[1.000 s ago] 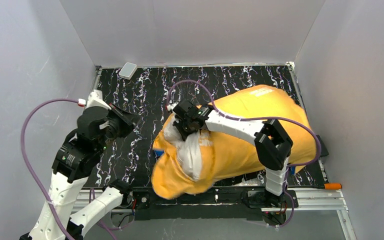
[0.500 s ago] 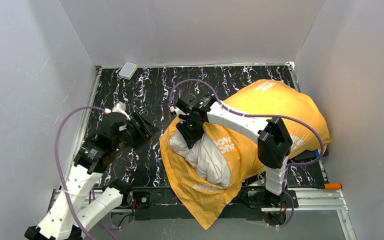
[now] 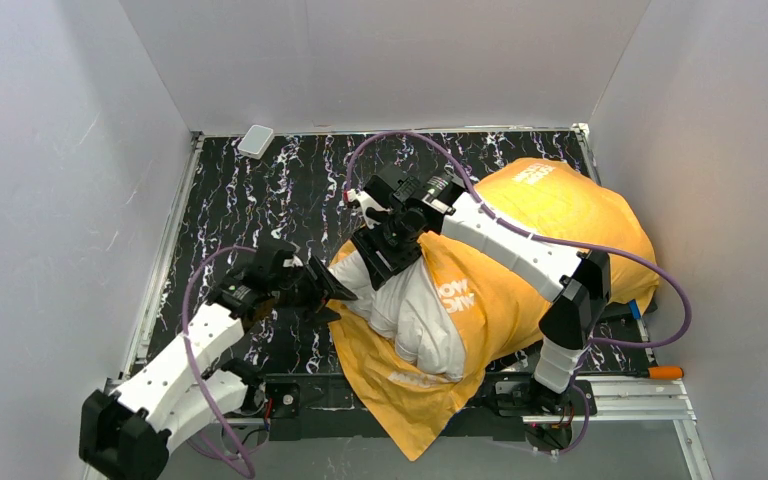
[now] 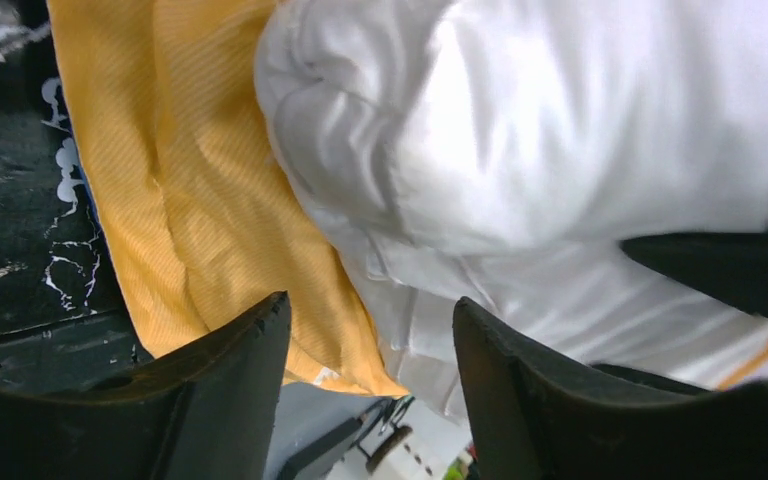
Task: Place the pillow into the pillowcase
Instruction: Stuff the pillow into the pillowcase.
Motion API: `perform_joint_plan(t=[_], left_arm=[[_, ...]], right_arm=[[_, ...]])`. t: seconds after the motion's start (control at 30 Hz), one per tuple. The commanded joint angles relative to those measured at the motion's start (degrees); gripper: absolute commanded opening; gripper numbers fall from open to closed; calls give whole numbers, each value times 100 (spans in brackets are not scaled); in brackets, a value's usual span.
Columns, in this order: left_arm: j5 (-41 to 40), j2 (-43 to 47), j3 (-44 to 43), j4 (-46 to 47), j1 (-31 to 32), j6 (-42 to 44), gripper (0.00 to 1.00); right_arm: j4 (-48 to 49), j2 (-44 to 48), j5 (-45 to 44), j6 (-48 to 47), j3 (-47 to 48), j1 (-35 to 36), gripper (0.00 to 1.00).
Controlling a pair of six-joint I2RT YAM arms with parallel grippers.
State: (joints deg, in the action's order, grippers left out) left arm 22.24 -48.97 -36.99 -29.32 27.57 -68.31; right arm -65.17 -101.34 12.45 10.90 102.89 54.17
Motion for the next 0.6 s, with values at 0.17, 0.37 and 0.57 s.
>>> perform_joint_plan(t=[0.17,0.37,0.57], left_arm=[[474,-774,476,831,561,-722,40],[28,-893,483,1278,583,-702,51],[47,-1348,97,2327,577,-779,37]], right_arm=[[-302,121,156,343,540,-56,64],[-399,128,-31,118,523,170,77],[-194,243,-1537,-193,-590,889,88]])
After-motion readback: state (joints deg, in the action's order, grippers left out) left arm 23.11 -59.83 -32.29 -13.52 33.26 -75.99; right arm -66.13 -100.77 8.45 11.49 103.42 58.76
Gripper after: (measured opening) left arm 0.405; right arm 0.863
